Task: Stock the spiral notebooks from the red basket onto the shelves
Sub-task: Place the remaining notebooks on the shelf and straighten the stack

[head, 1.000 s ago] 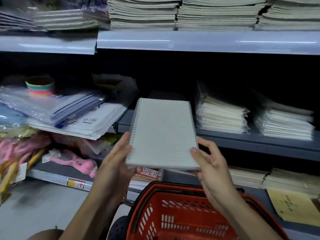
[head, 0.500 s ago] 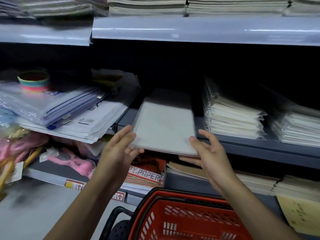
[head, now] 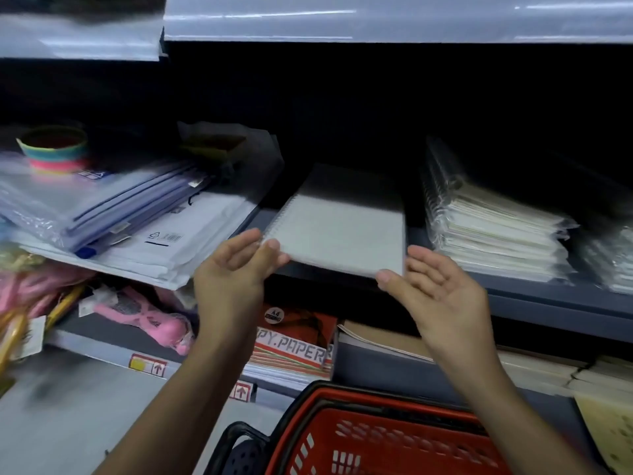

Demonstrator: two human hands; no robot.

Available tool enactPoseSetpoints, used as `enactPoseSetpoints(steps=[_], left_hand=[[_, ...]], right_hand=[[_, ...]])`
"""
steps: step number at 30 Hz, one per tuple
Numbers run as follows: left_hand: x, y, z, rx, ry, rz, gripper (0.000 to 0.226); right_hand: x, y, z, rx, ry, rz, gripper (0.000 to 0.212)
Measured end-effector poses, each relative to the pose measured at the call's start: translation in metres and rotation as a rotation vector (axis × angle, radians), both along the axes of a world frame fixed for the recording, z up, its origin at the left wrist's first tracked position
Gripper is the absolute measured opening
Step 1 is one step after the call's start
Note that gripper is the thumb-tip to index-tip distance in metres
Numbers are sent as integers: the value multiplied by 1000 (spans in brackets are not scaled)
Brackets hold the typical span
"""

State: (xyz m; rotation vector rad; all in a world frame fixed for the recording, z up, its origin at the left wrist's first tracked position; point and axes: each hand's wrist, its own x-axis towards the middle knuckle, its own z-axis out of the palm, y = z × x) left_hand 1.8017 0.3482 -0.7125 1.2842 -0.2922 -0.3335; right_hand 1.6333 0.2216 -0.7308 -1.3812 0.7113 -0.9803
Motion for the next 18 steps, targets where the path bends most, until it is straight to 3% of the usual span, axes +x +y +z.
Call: enactPoseSetpoints(steps=[6,10,18], left_hand=[[27,-43,-13,144,-110,42,27],[36,-63,-17,180,-126,100,15],[26,-51,-15,235,-194,72,16]], right_hand=[[35,-22,-6,21,33,-197,30],[53,-36,-1,12,111,-289,33],[47,-31,4,-15,167,-240,36]])
